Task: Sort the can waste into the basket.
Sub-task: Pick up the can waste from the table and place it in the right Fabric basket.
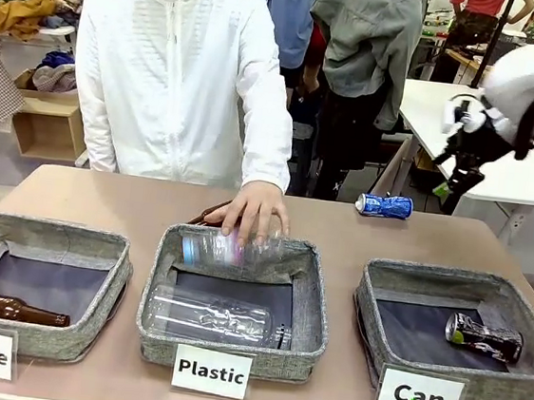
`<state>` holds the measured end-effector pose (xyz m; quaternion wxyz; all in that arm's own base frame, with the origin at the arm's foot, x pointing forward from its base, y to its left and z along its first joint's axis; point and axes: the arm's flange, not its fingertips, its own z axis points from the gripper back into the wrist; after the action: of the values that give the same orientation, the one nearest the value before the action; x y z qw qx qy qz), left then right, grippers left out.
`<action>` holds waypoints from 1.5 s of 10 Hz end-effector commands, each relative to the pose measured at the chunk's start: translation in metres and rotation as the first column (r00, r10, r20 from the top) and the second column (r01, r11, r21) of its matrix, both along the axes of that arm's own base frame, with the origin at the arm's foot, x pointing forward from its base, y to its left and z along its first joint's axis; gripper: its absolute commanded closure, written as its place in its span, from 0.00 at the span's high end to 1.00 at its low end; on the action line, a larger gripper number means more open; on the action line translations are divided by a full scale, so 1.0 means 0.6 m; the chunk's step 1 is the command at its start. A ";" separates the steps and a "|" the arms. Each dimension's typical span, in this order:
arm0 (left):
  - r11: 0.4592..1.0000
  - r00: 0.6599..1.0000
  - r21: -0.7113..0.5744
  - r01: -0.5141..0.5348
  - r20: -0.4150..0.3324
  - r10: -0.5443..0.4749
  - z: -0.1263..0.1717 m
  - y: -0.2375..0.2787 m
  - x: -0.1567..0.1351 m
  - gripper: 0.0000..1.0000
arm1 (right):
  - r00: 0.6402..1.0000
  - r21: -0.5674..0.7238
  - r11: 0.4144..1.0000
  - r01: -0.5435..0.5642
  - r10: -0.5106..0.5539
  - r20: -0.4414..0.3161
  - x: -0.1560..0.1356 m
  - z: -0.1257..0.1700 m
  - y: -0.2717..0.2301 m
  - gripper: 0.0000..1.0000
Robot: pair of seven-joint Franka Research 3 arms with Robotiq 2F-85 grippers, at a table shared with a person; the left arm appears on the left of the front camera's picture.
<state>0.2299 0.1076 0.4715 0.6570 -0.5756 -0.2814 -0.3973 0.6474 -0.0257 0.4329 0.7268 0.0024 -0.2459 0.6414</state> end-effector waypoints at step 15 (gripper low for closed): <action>1.000 1.000 -0.001 -0.002 0.006 0.002 0.002 0.001 -0.002 1.00 | 0.938 -0.174 0.983 -0.060 -0.004 -0.347 0.259 -0.226 0.121 0.41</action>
<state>0.2299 0.1076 0.4716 0.6570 -0.5754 -0.2815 -0.3974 0.7873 0.0442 0.2889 0.7354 0.0457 -0.0618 0.6732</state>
